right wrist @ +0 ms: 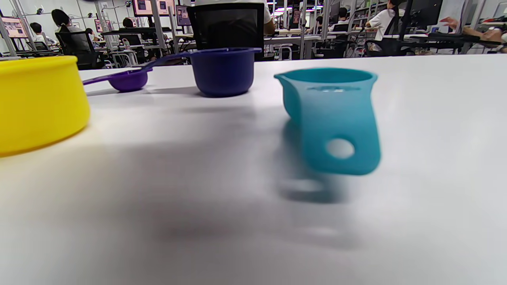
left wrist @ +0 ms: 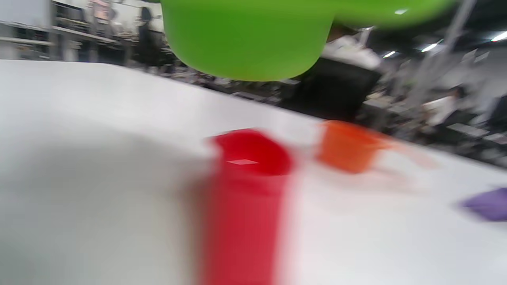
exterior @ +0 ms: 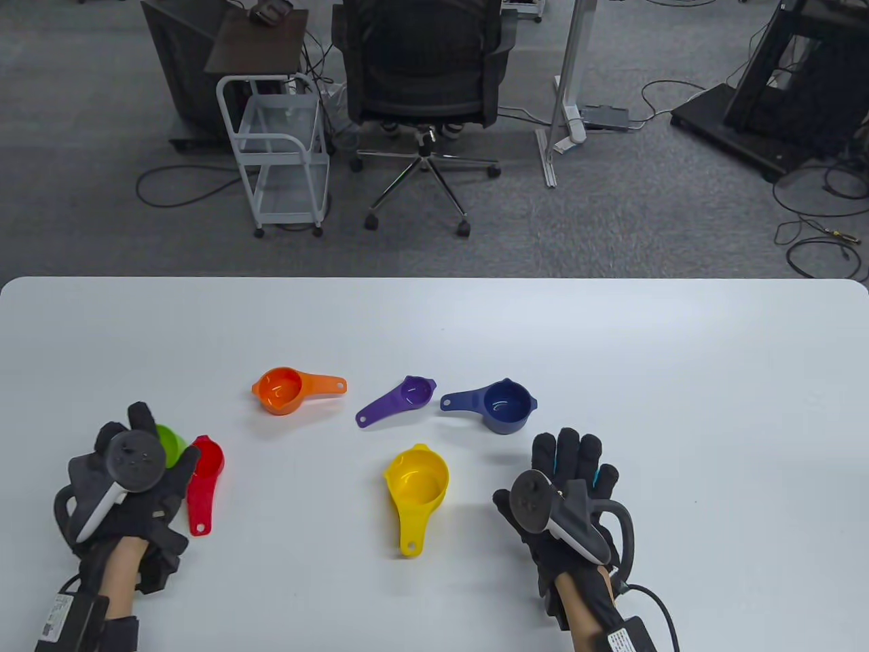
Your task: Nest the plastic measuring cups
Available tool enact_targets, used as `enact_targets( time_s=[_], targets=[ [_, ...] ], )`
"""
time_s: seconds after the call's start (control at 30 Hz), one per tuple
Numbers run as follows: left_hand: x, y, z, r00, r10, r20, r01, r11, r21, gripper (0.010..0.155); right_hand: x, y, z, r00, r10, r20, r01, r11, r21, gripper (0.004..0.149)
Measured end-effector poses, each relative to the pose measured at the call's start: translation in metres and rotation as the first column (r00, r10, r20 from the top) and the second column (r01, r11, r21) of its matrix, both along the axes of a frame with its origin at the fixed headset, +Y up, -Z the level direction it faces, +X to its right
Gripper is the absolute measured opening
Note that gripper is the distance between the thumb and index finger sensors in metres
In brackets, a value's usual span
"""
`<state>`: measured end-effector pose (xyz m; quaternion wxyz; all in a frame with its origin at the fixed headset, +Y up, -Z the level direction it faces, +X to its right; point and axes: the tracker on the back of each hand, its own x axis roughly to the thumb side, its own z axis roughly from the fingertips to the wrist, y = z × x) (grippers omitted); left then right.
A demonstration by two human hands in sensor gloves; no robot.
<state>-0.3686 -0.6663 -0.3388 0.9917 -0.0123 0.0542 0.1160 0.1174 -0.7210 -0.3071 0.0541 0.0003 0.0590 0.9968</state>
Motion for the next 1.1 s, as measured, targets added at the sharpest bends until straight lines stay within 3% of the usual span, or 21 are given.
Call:
enact_targets(
  time_s=[0.07,0.13,0.2,0.27,0.43,0.67,1.1],
  targets=[
    [0.050,0.010,0.010,0.994,0.034,0.106,-0.035,0.999,0.002,0.094,0.000,0.000,0.000,1.000,0.001,0.003,-0.001,1.000,-0.003,0.096],
    [0.105,0.013,0.022,0.970,0.040,0.238,-0.022,0.997,-0.080,0.094,0.000,0.000,0.001,1.000,-0.003,0.007,0.003,1.000,-0.010,0.096],
    [0.155,0.012,0.030,0.948,0.012,0.317,0.019,0.995,-0.095,0.094,0.001,-0.001,0.001,1.000,-0.007,0.012,0.007,1.000,-0.019,0.096],
    [0.201,0.009,0.031,0.942,-0.031,0.335,0.069,0.992,-0.103,0.094,0.001,-0.001,0.002,1.000,-0.008,0.018,0.009,1.000,-0.030,0.096],
    [0.269,-0.006,0.015,0.966,-0.074,0.248,0.117,0.980,-0.163,0.094,0.003,-0.002,0.004,0.999,-0.029,0.022,0.029,0.999,-0.042,0.096],
    [0.303,-0.033,-0.004,0.968,-0.143,0.206,0.193,0.948,-0.253,0.093,0.001,0.000,0.005,1.000,-0.025,0.016,0.025,0.998,-0.052,0.097],
    [0.299,-0.054,-0.017,0.972,-0.131,0.193,0.186,0.936,-0.300,0.094,-0.002,0.001,0.006,1.000,-0.015,0.011,0.015,0.997,-0.069,0.097]
  ],
)
